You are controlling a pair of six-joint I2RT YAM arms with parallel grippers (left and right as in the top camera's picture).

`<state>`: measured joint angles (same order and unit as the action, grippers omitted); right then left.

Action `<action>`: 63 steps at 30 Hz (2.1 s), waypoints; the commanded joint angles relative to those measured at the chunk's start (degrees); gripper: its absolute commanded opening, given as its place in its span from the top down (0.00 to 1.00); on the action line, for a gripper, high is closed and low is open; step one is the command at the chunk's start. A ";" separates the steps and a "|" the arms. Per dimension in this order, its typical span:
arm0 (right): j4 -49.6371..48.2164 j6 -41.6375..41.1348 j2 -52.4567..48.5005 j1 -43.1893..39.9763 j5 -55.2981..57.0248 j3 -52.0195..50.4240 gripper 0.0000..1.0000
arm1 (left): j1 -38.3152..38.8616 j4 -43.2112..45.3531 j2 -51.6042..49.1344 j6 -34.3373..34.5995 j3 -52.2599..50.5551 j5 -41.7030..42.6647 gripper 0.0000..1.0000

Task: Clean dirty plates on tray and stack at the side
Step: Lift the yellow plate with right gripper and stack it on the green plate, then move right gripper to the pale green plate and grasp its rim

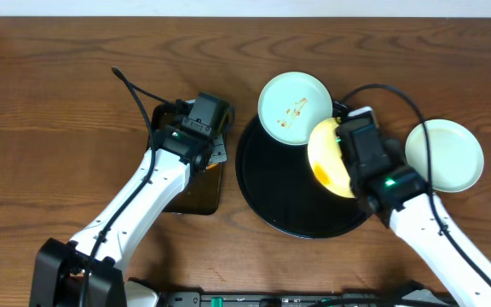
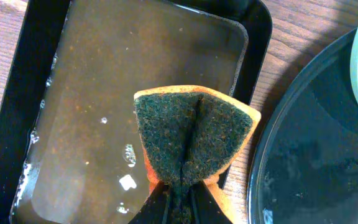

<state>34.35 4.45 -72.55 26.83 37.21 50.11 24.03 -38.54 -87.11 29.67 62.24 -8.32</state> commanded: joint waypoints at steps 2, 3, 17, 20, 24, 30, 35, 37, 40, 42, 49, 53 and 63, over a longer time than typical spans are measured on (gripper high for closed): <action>-2.93 4.55 1.20 6.75 13.16 3.58 0.99 | -0.24 0.00 -0.22 -0.92 -0.20 -1.18 0.92; -3.52 5.25 1.20 7.89 14.34 3.76 0.99 | -0.24 0.00 -0.22 -0.92 -0.20 -1.18 0.92; -20.85 24.61 1.20 17.57 32.24 3.82 0.99 | -0.24 0.00 -0.22 -0.92 -0.20 -1.18 0.92; -21.40 22.14 1.20 17.42 32.17 3.82 0.99 | -0.24 0.00 -0.22 -0.92 -0.20 -1.18 0.92; -15.56 9.09 1.20 14.78 27.80 3.80 0.99 | -0.24 -0.02 -0.22 -0.92 -0.20 -1.18 0.92; -6.58 -6.78 1.20 5.22 17.88 3.78 0.99 | -0.24 -0.02 -0.22 -0.92 -0.20 -1.18 0.92; -6.54 -12.79 1.18 -9.31 7.32 3.78 0.99 | -0.24 -0.02 -0.22 -0.92 -0.20 -1.18 0.92; -6.56 -14.43 1.20 -14.40 3.72 3.78 0.99 | -0.24 -0.04 -0.22 -0.92 -0.20 -1.18 0.92; -6.49 -16.92 1.18 -22.69 -2.12 3.78 0.99 | -0.24 -0.04 -0.22 -0.92 -0.20 -1.18 0.92; -6.71 -19.26 1.18 -30.40 -6.84 3.78 0.99 | -0.24 -0.02 -0.22 -0.92 -0.20 -1.18 0.92; -6.93 -23.43 0.07 -47.10 -16.13 3.78 0.99 | -0.24 -0.02 -0.22 -0.92 -0.20 -1.18 0.92; -6.95 -24.30 -2.49 -51.95 -18.05 3.78 0.99 | -0.24 -0.02 -0.22 -0.92 -0.20 -1.18 0.92; -8.70 -24.35 -9.68 -54.75 -22.62 3.78 0.82 | -0.24 -0.02 -0.22 -0.92 -0.20 -1.18 0.92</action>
<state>26.28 -19.18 -81.56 -27.44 17.26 53.08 24.03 -38.57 -87.13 29.69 62.24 -8.34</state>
